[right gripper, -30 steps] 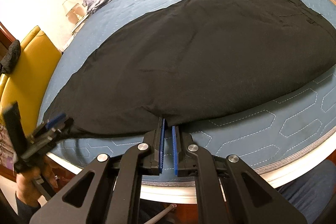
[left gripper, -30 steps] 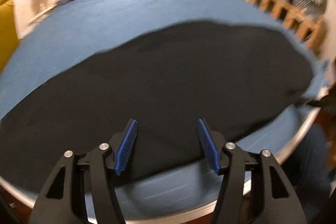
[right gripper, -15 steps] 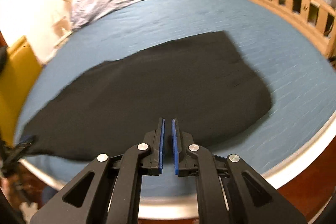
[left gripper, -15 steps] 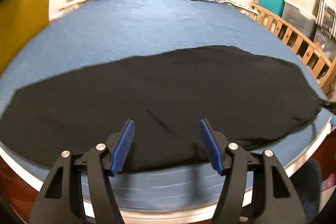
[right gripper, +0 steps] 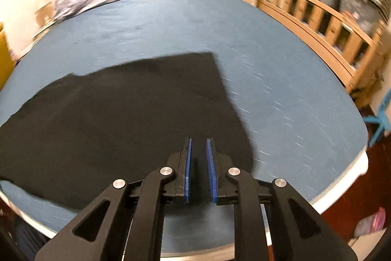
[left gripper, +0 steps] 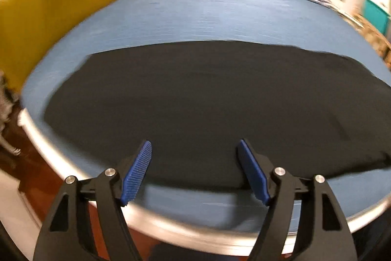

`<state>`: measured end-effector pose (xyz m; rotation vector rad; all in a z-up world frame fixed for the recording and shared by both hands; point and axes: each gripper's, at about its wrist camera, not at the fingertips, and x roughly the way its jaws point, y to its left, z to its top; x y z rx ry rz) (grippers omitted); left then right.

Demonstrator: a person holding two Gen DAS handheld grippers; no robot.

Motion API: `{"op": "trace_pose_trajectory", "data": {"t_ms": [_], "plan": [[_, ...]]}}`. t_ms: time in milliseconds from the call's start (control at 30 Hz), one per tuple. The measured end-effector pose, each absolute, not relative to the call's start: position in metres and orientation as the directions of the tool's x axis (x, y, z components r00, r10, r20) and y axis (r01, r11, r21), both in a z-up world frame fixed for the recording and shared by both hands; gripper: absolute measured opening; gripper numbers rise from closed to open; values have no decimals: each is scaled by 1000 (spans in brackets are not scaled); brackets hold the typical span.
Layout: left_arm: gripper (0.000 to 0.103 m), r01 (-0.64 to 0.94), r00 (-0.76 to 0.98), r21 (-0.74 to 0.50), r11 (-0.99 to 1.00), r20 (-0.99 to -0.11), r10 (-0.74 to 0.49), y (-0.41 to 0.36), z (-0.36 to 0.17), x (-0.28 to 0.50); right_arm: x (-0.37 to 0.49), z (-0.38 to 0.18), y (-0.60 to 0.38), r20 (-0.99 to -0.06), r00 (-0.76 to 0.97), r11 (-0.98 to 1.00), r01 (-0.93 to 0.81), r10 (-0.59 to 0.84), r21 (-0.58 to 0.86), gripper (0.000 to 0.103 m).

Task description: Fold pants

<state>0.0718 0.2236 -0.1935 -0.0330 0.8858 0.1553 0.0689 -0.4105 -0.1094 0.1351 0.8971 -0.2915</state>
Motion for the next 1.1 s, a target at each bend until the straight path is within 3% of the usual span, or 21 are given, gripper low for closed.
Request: {"op": "trace_pose_trajectory", "data": {"t_ms": [33, 67, 167, 233, 300, 400, 500, 667, 867, 967, 1100], "plan": [[74, -187, 623, 24, 982, -770, 137, 239, -191, 70, 74, -106, -396, -785, 595, 963, 271, -173, -6, 19], [74, -233, 623, 10, 972, -767, 157, 255, -189, 66, 80, -101, -378, -783, 605, 973, 231, -145, -1, 27], [74, -383, 608, -38, 923, -762, 221, 307, -188, 44, 94, -95, -307, -773, 634, 998, 55, -10, 32, 61], [72, -451, 628, -168, 876, -758, 178, 345, -186, 32, 101, -96, -259, -765, 640, 998, -51, 66, 44, 61], [72, -460, 688, -372, 806, -724, 58, 377, -190, 17, 107, -100, -218, -770, 627, 991, -124, 122, 57, 61], [65, -423, 772, -609, 671, -630, -85, 418, -209, -7, 114, -110, -161, -773, 605, 975, -209, 191, 77, 61], [63, -363, 823, -728, 582, -544, -167, 437, -211, -2, 122, -124, -119, -780, 588, 961, -268, 216, 64, 61], [62, -236, 874, -868, 436, -386, -294, 460, -232, 23, 139, -159, -108, -837, 539, 980, -199, 95, -16, 61], [60, -176, 893, -932, 318, -287, -347, 478, -255, 56, 146, -165, -123, -834, 547, 988, -150, 68, -18, 65], [57, -143, 894, -935, 324, -263, -362, 482, -251, 62, 156, -168, -127, -836, 547, 991, -128, 45, -30, 67], [57, -148, 868, -919, 365, -298, -398, 480, -246, 76, 151, -170, -117, -839, 543, 993, -112, 29, -38, 70]]}}
